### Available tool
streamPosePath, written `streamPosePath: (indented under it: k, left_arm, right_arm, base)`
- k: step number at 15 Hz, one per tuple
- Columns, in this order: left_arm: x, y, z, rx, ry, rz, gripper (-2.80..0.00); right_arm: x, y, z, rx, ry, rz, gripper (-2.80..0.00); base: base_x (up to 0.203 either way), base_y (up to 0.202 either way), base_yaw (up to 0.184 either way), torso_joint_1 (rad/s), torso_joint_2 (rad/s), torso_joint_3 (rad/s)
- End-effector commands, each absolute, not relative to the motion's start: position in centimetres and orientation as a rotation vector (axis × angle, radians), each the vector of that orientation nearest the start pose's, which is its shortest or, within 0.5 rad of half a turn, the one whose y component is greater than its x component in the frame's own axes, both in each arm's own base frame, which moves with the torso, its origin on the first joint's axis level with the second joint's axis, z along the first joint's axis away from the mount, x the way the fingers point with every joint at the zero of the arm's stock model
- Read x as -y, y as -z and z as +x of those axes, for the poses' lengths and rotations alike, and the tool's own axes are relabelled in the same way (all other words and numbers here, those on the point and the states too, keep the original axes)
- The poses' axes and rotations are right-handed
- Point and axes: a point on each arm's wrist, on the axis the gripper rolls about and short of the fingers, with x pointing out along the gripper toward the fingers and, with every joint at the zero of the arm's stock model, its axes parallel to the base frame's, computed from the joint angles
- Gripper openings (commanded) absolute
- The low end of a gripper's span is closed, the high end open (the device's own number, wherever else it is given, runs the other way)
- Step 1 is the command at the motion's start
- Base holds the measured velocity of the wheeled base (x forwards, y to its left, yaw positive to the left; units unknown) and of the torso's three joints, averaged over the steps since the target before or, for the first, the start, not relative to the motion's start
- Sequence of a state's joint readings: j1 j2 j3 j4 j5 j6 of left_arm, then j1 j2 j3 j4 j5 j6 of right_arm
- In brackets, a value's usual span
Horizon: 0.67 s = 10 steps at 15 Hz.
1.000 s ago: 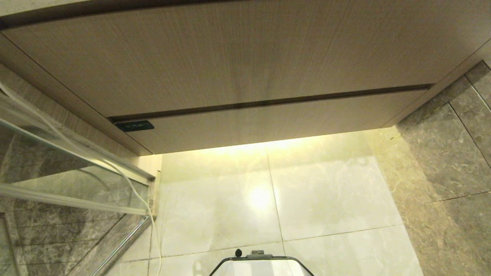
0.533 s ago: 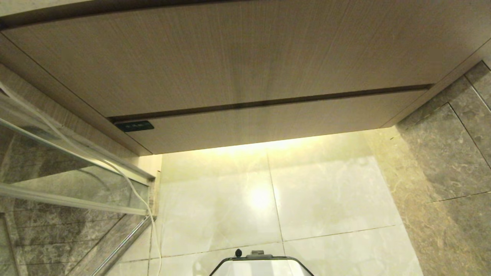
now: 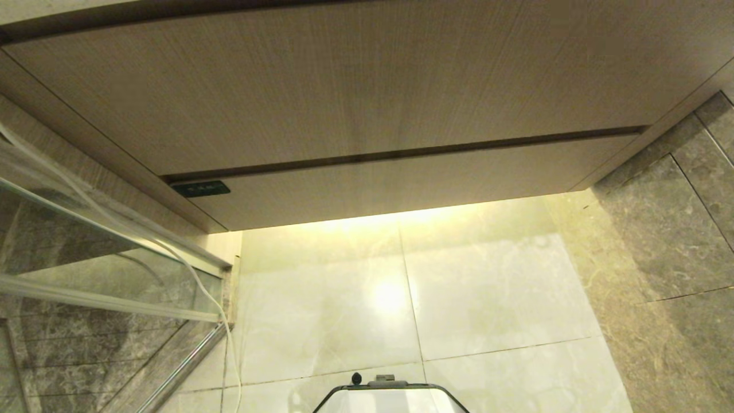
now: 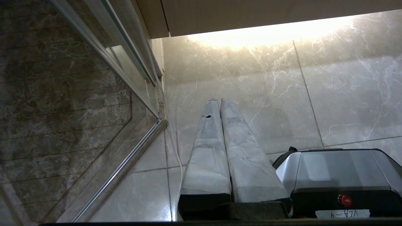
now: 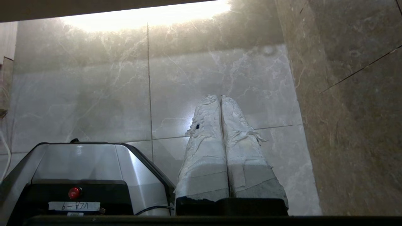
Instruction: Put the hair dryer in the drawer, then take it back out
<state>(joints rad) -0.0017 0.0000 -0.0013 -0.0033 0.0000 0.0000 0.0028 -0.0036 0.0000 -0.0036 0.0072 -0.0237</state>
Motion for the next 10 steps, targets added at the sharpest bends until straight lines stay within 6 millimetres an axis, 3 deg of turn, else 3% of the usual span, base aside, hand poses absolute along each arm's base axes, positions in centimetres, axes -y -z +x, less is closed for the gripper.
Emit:
streamPosePath:
  k: [1,10]
  left_arm:
    - [0.00,-7.60,-2.27,0.003,0.002,0.000,-2.80]
    - [0.00,-7.64,-2.29,0.006,0.002,0.000,-2.80]
  right_arm:
    - [-0.01,-7.56,-2.29,0.003,-0.010,-0.013,-2.80]
    - [-0.01,-7.64,-2.29,0.011,-0.009,0.023,-2.80]
  base:
    - [0.000,0.000,0.000,0.000,0.00,0.000]
    - [0.000,0.000,0.000,0.000,0.00,0.000]
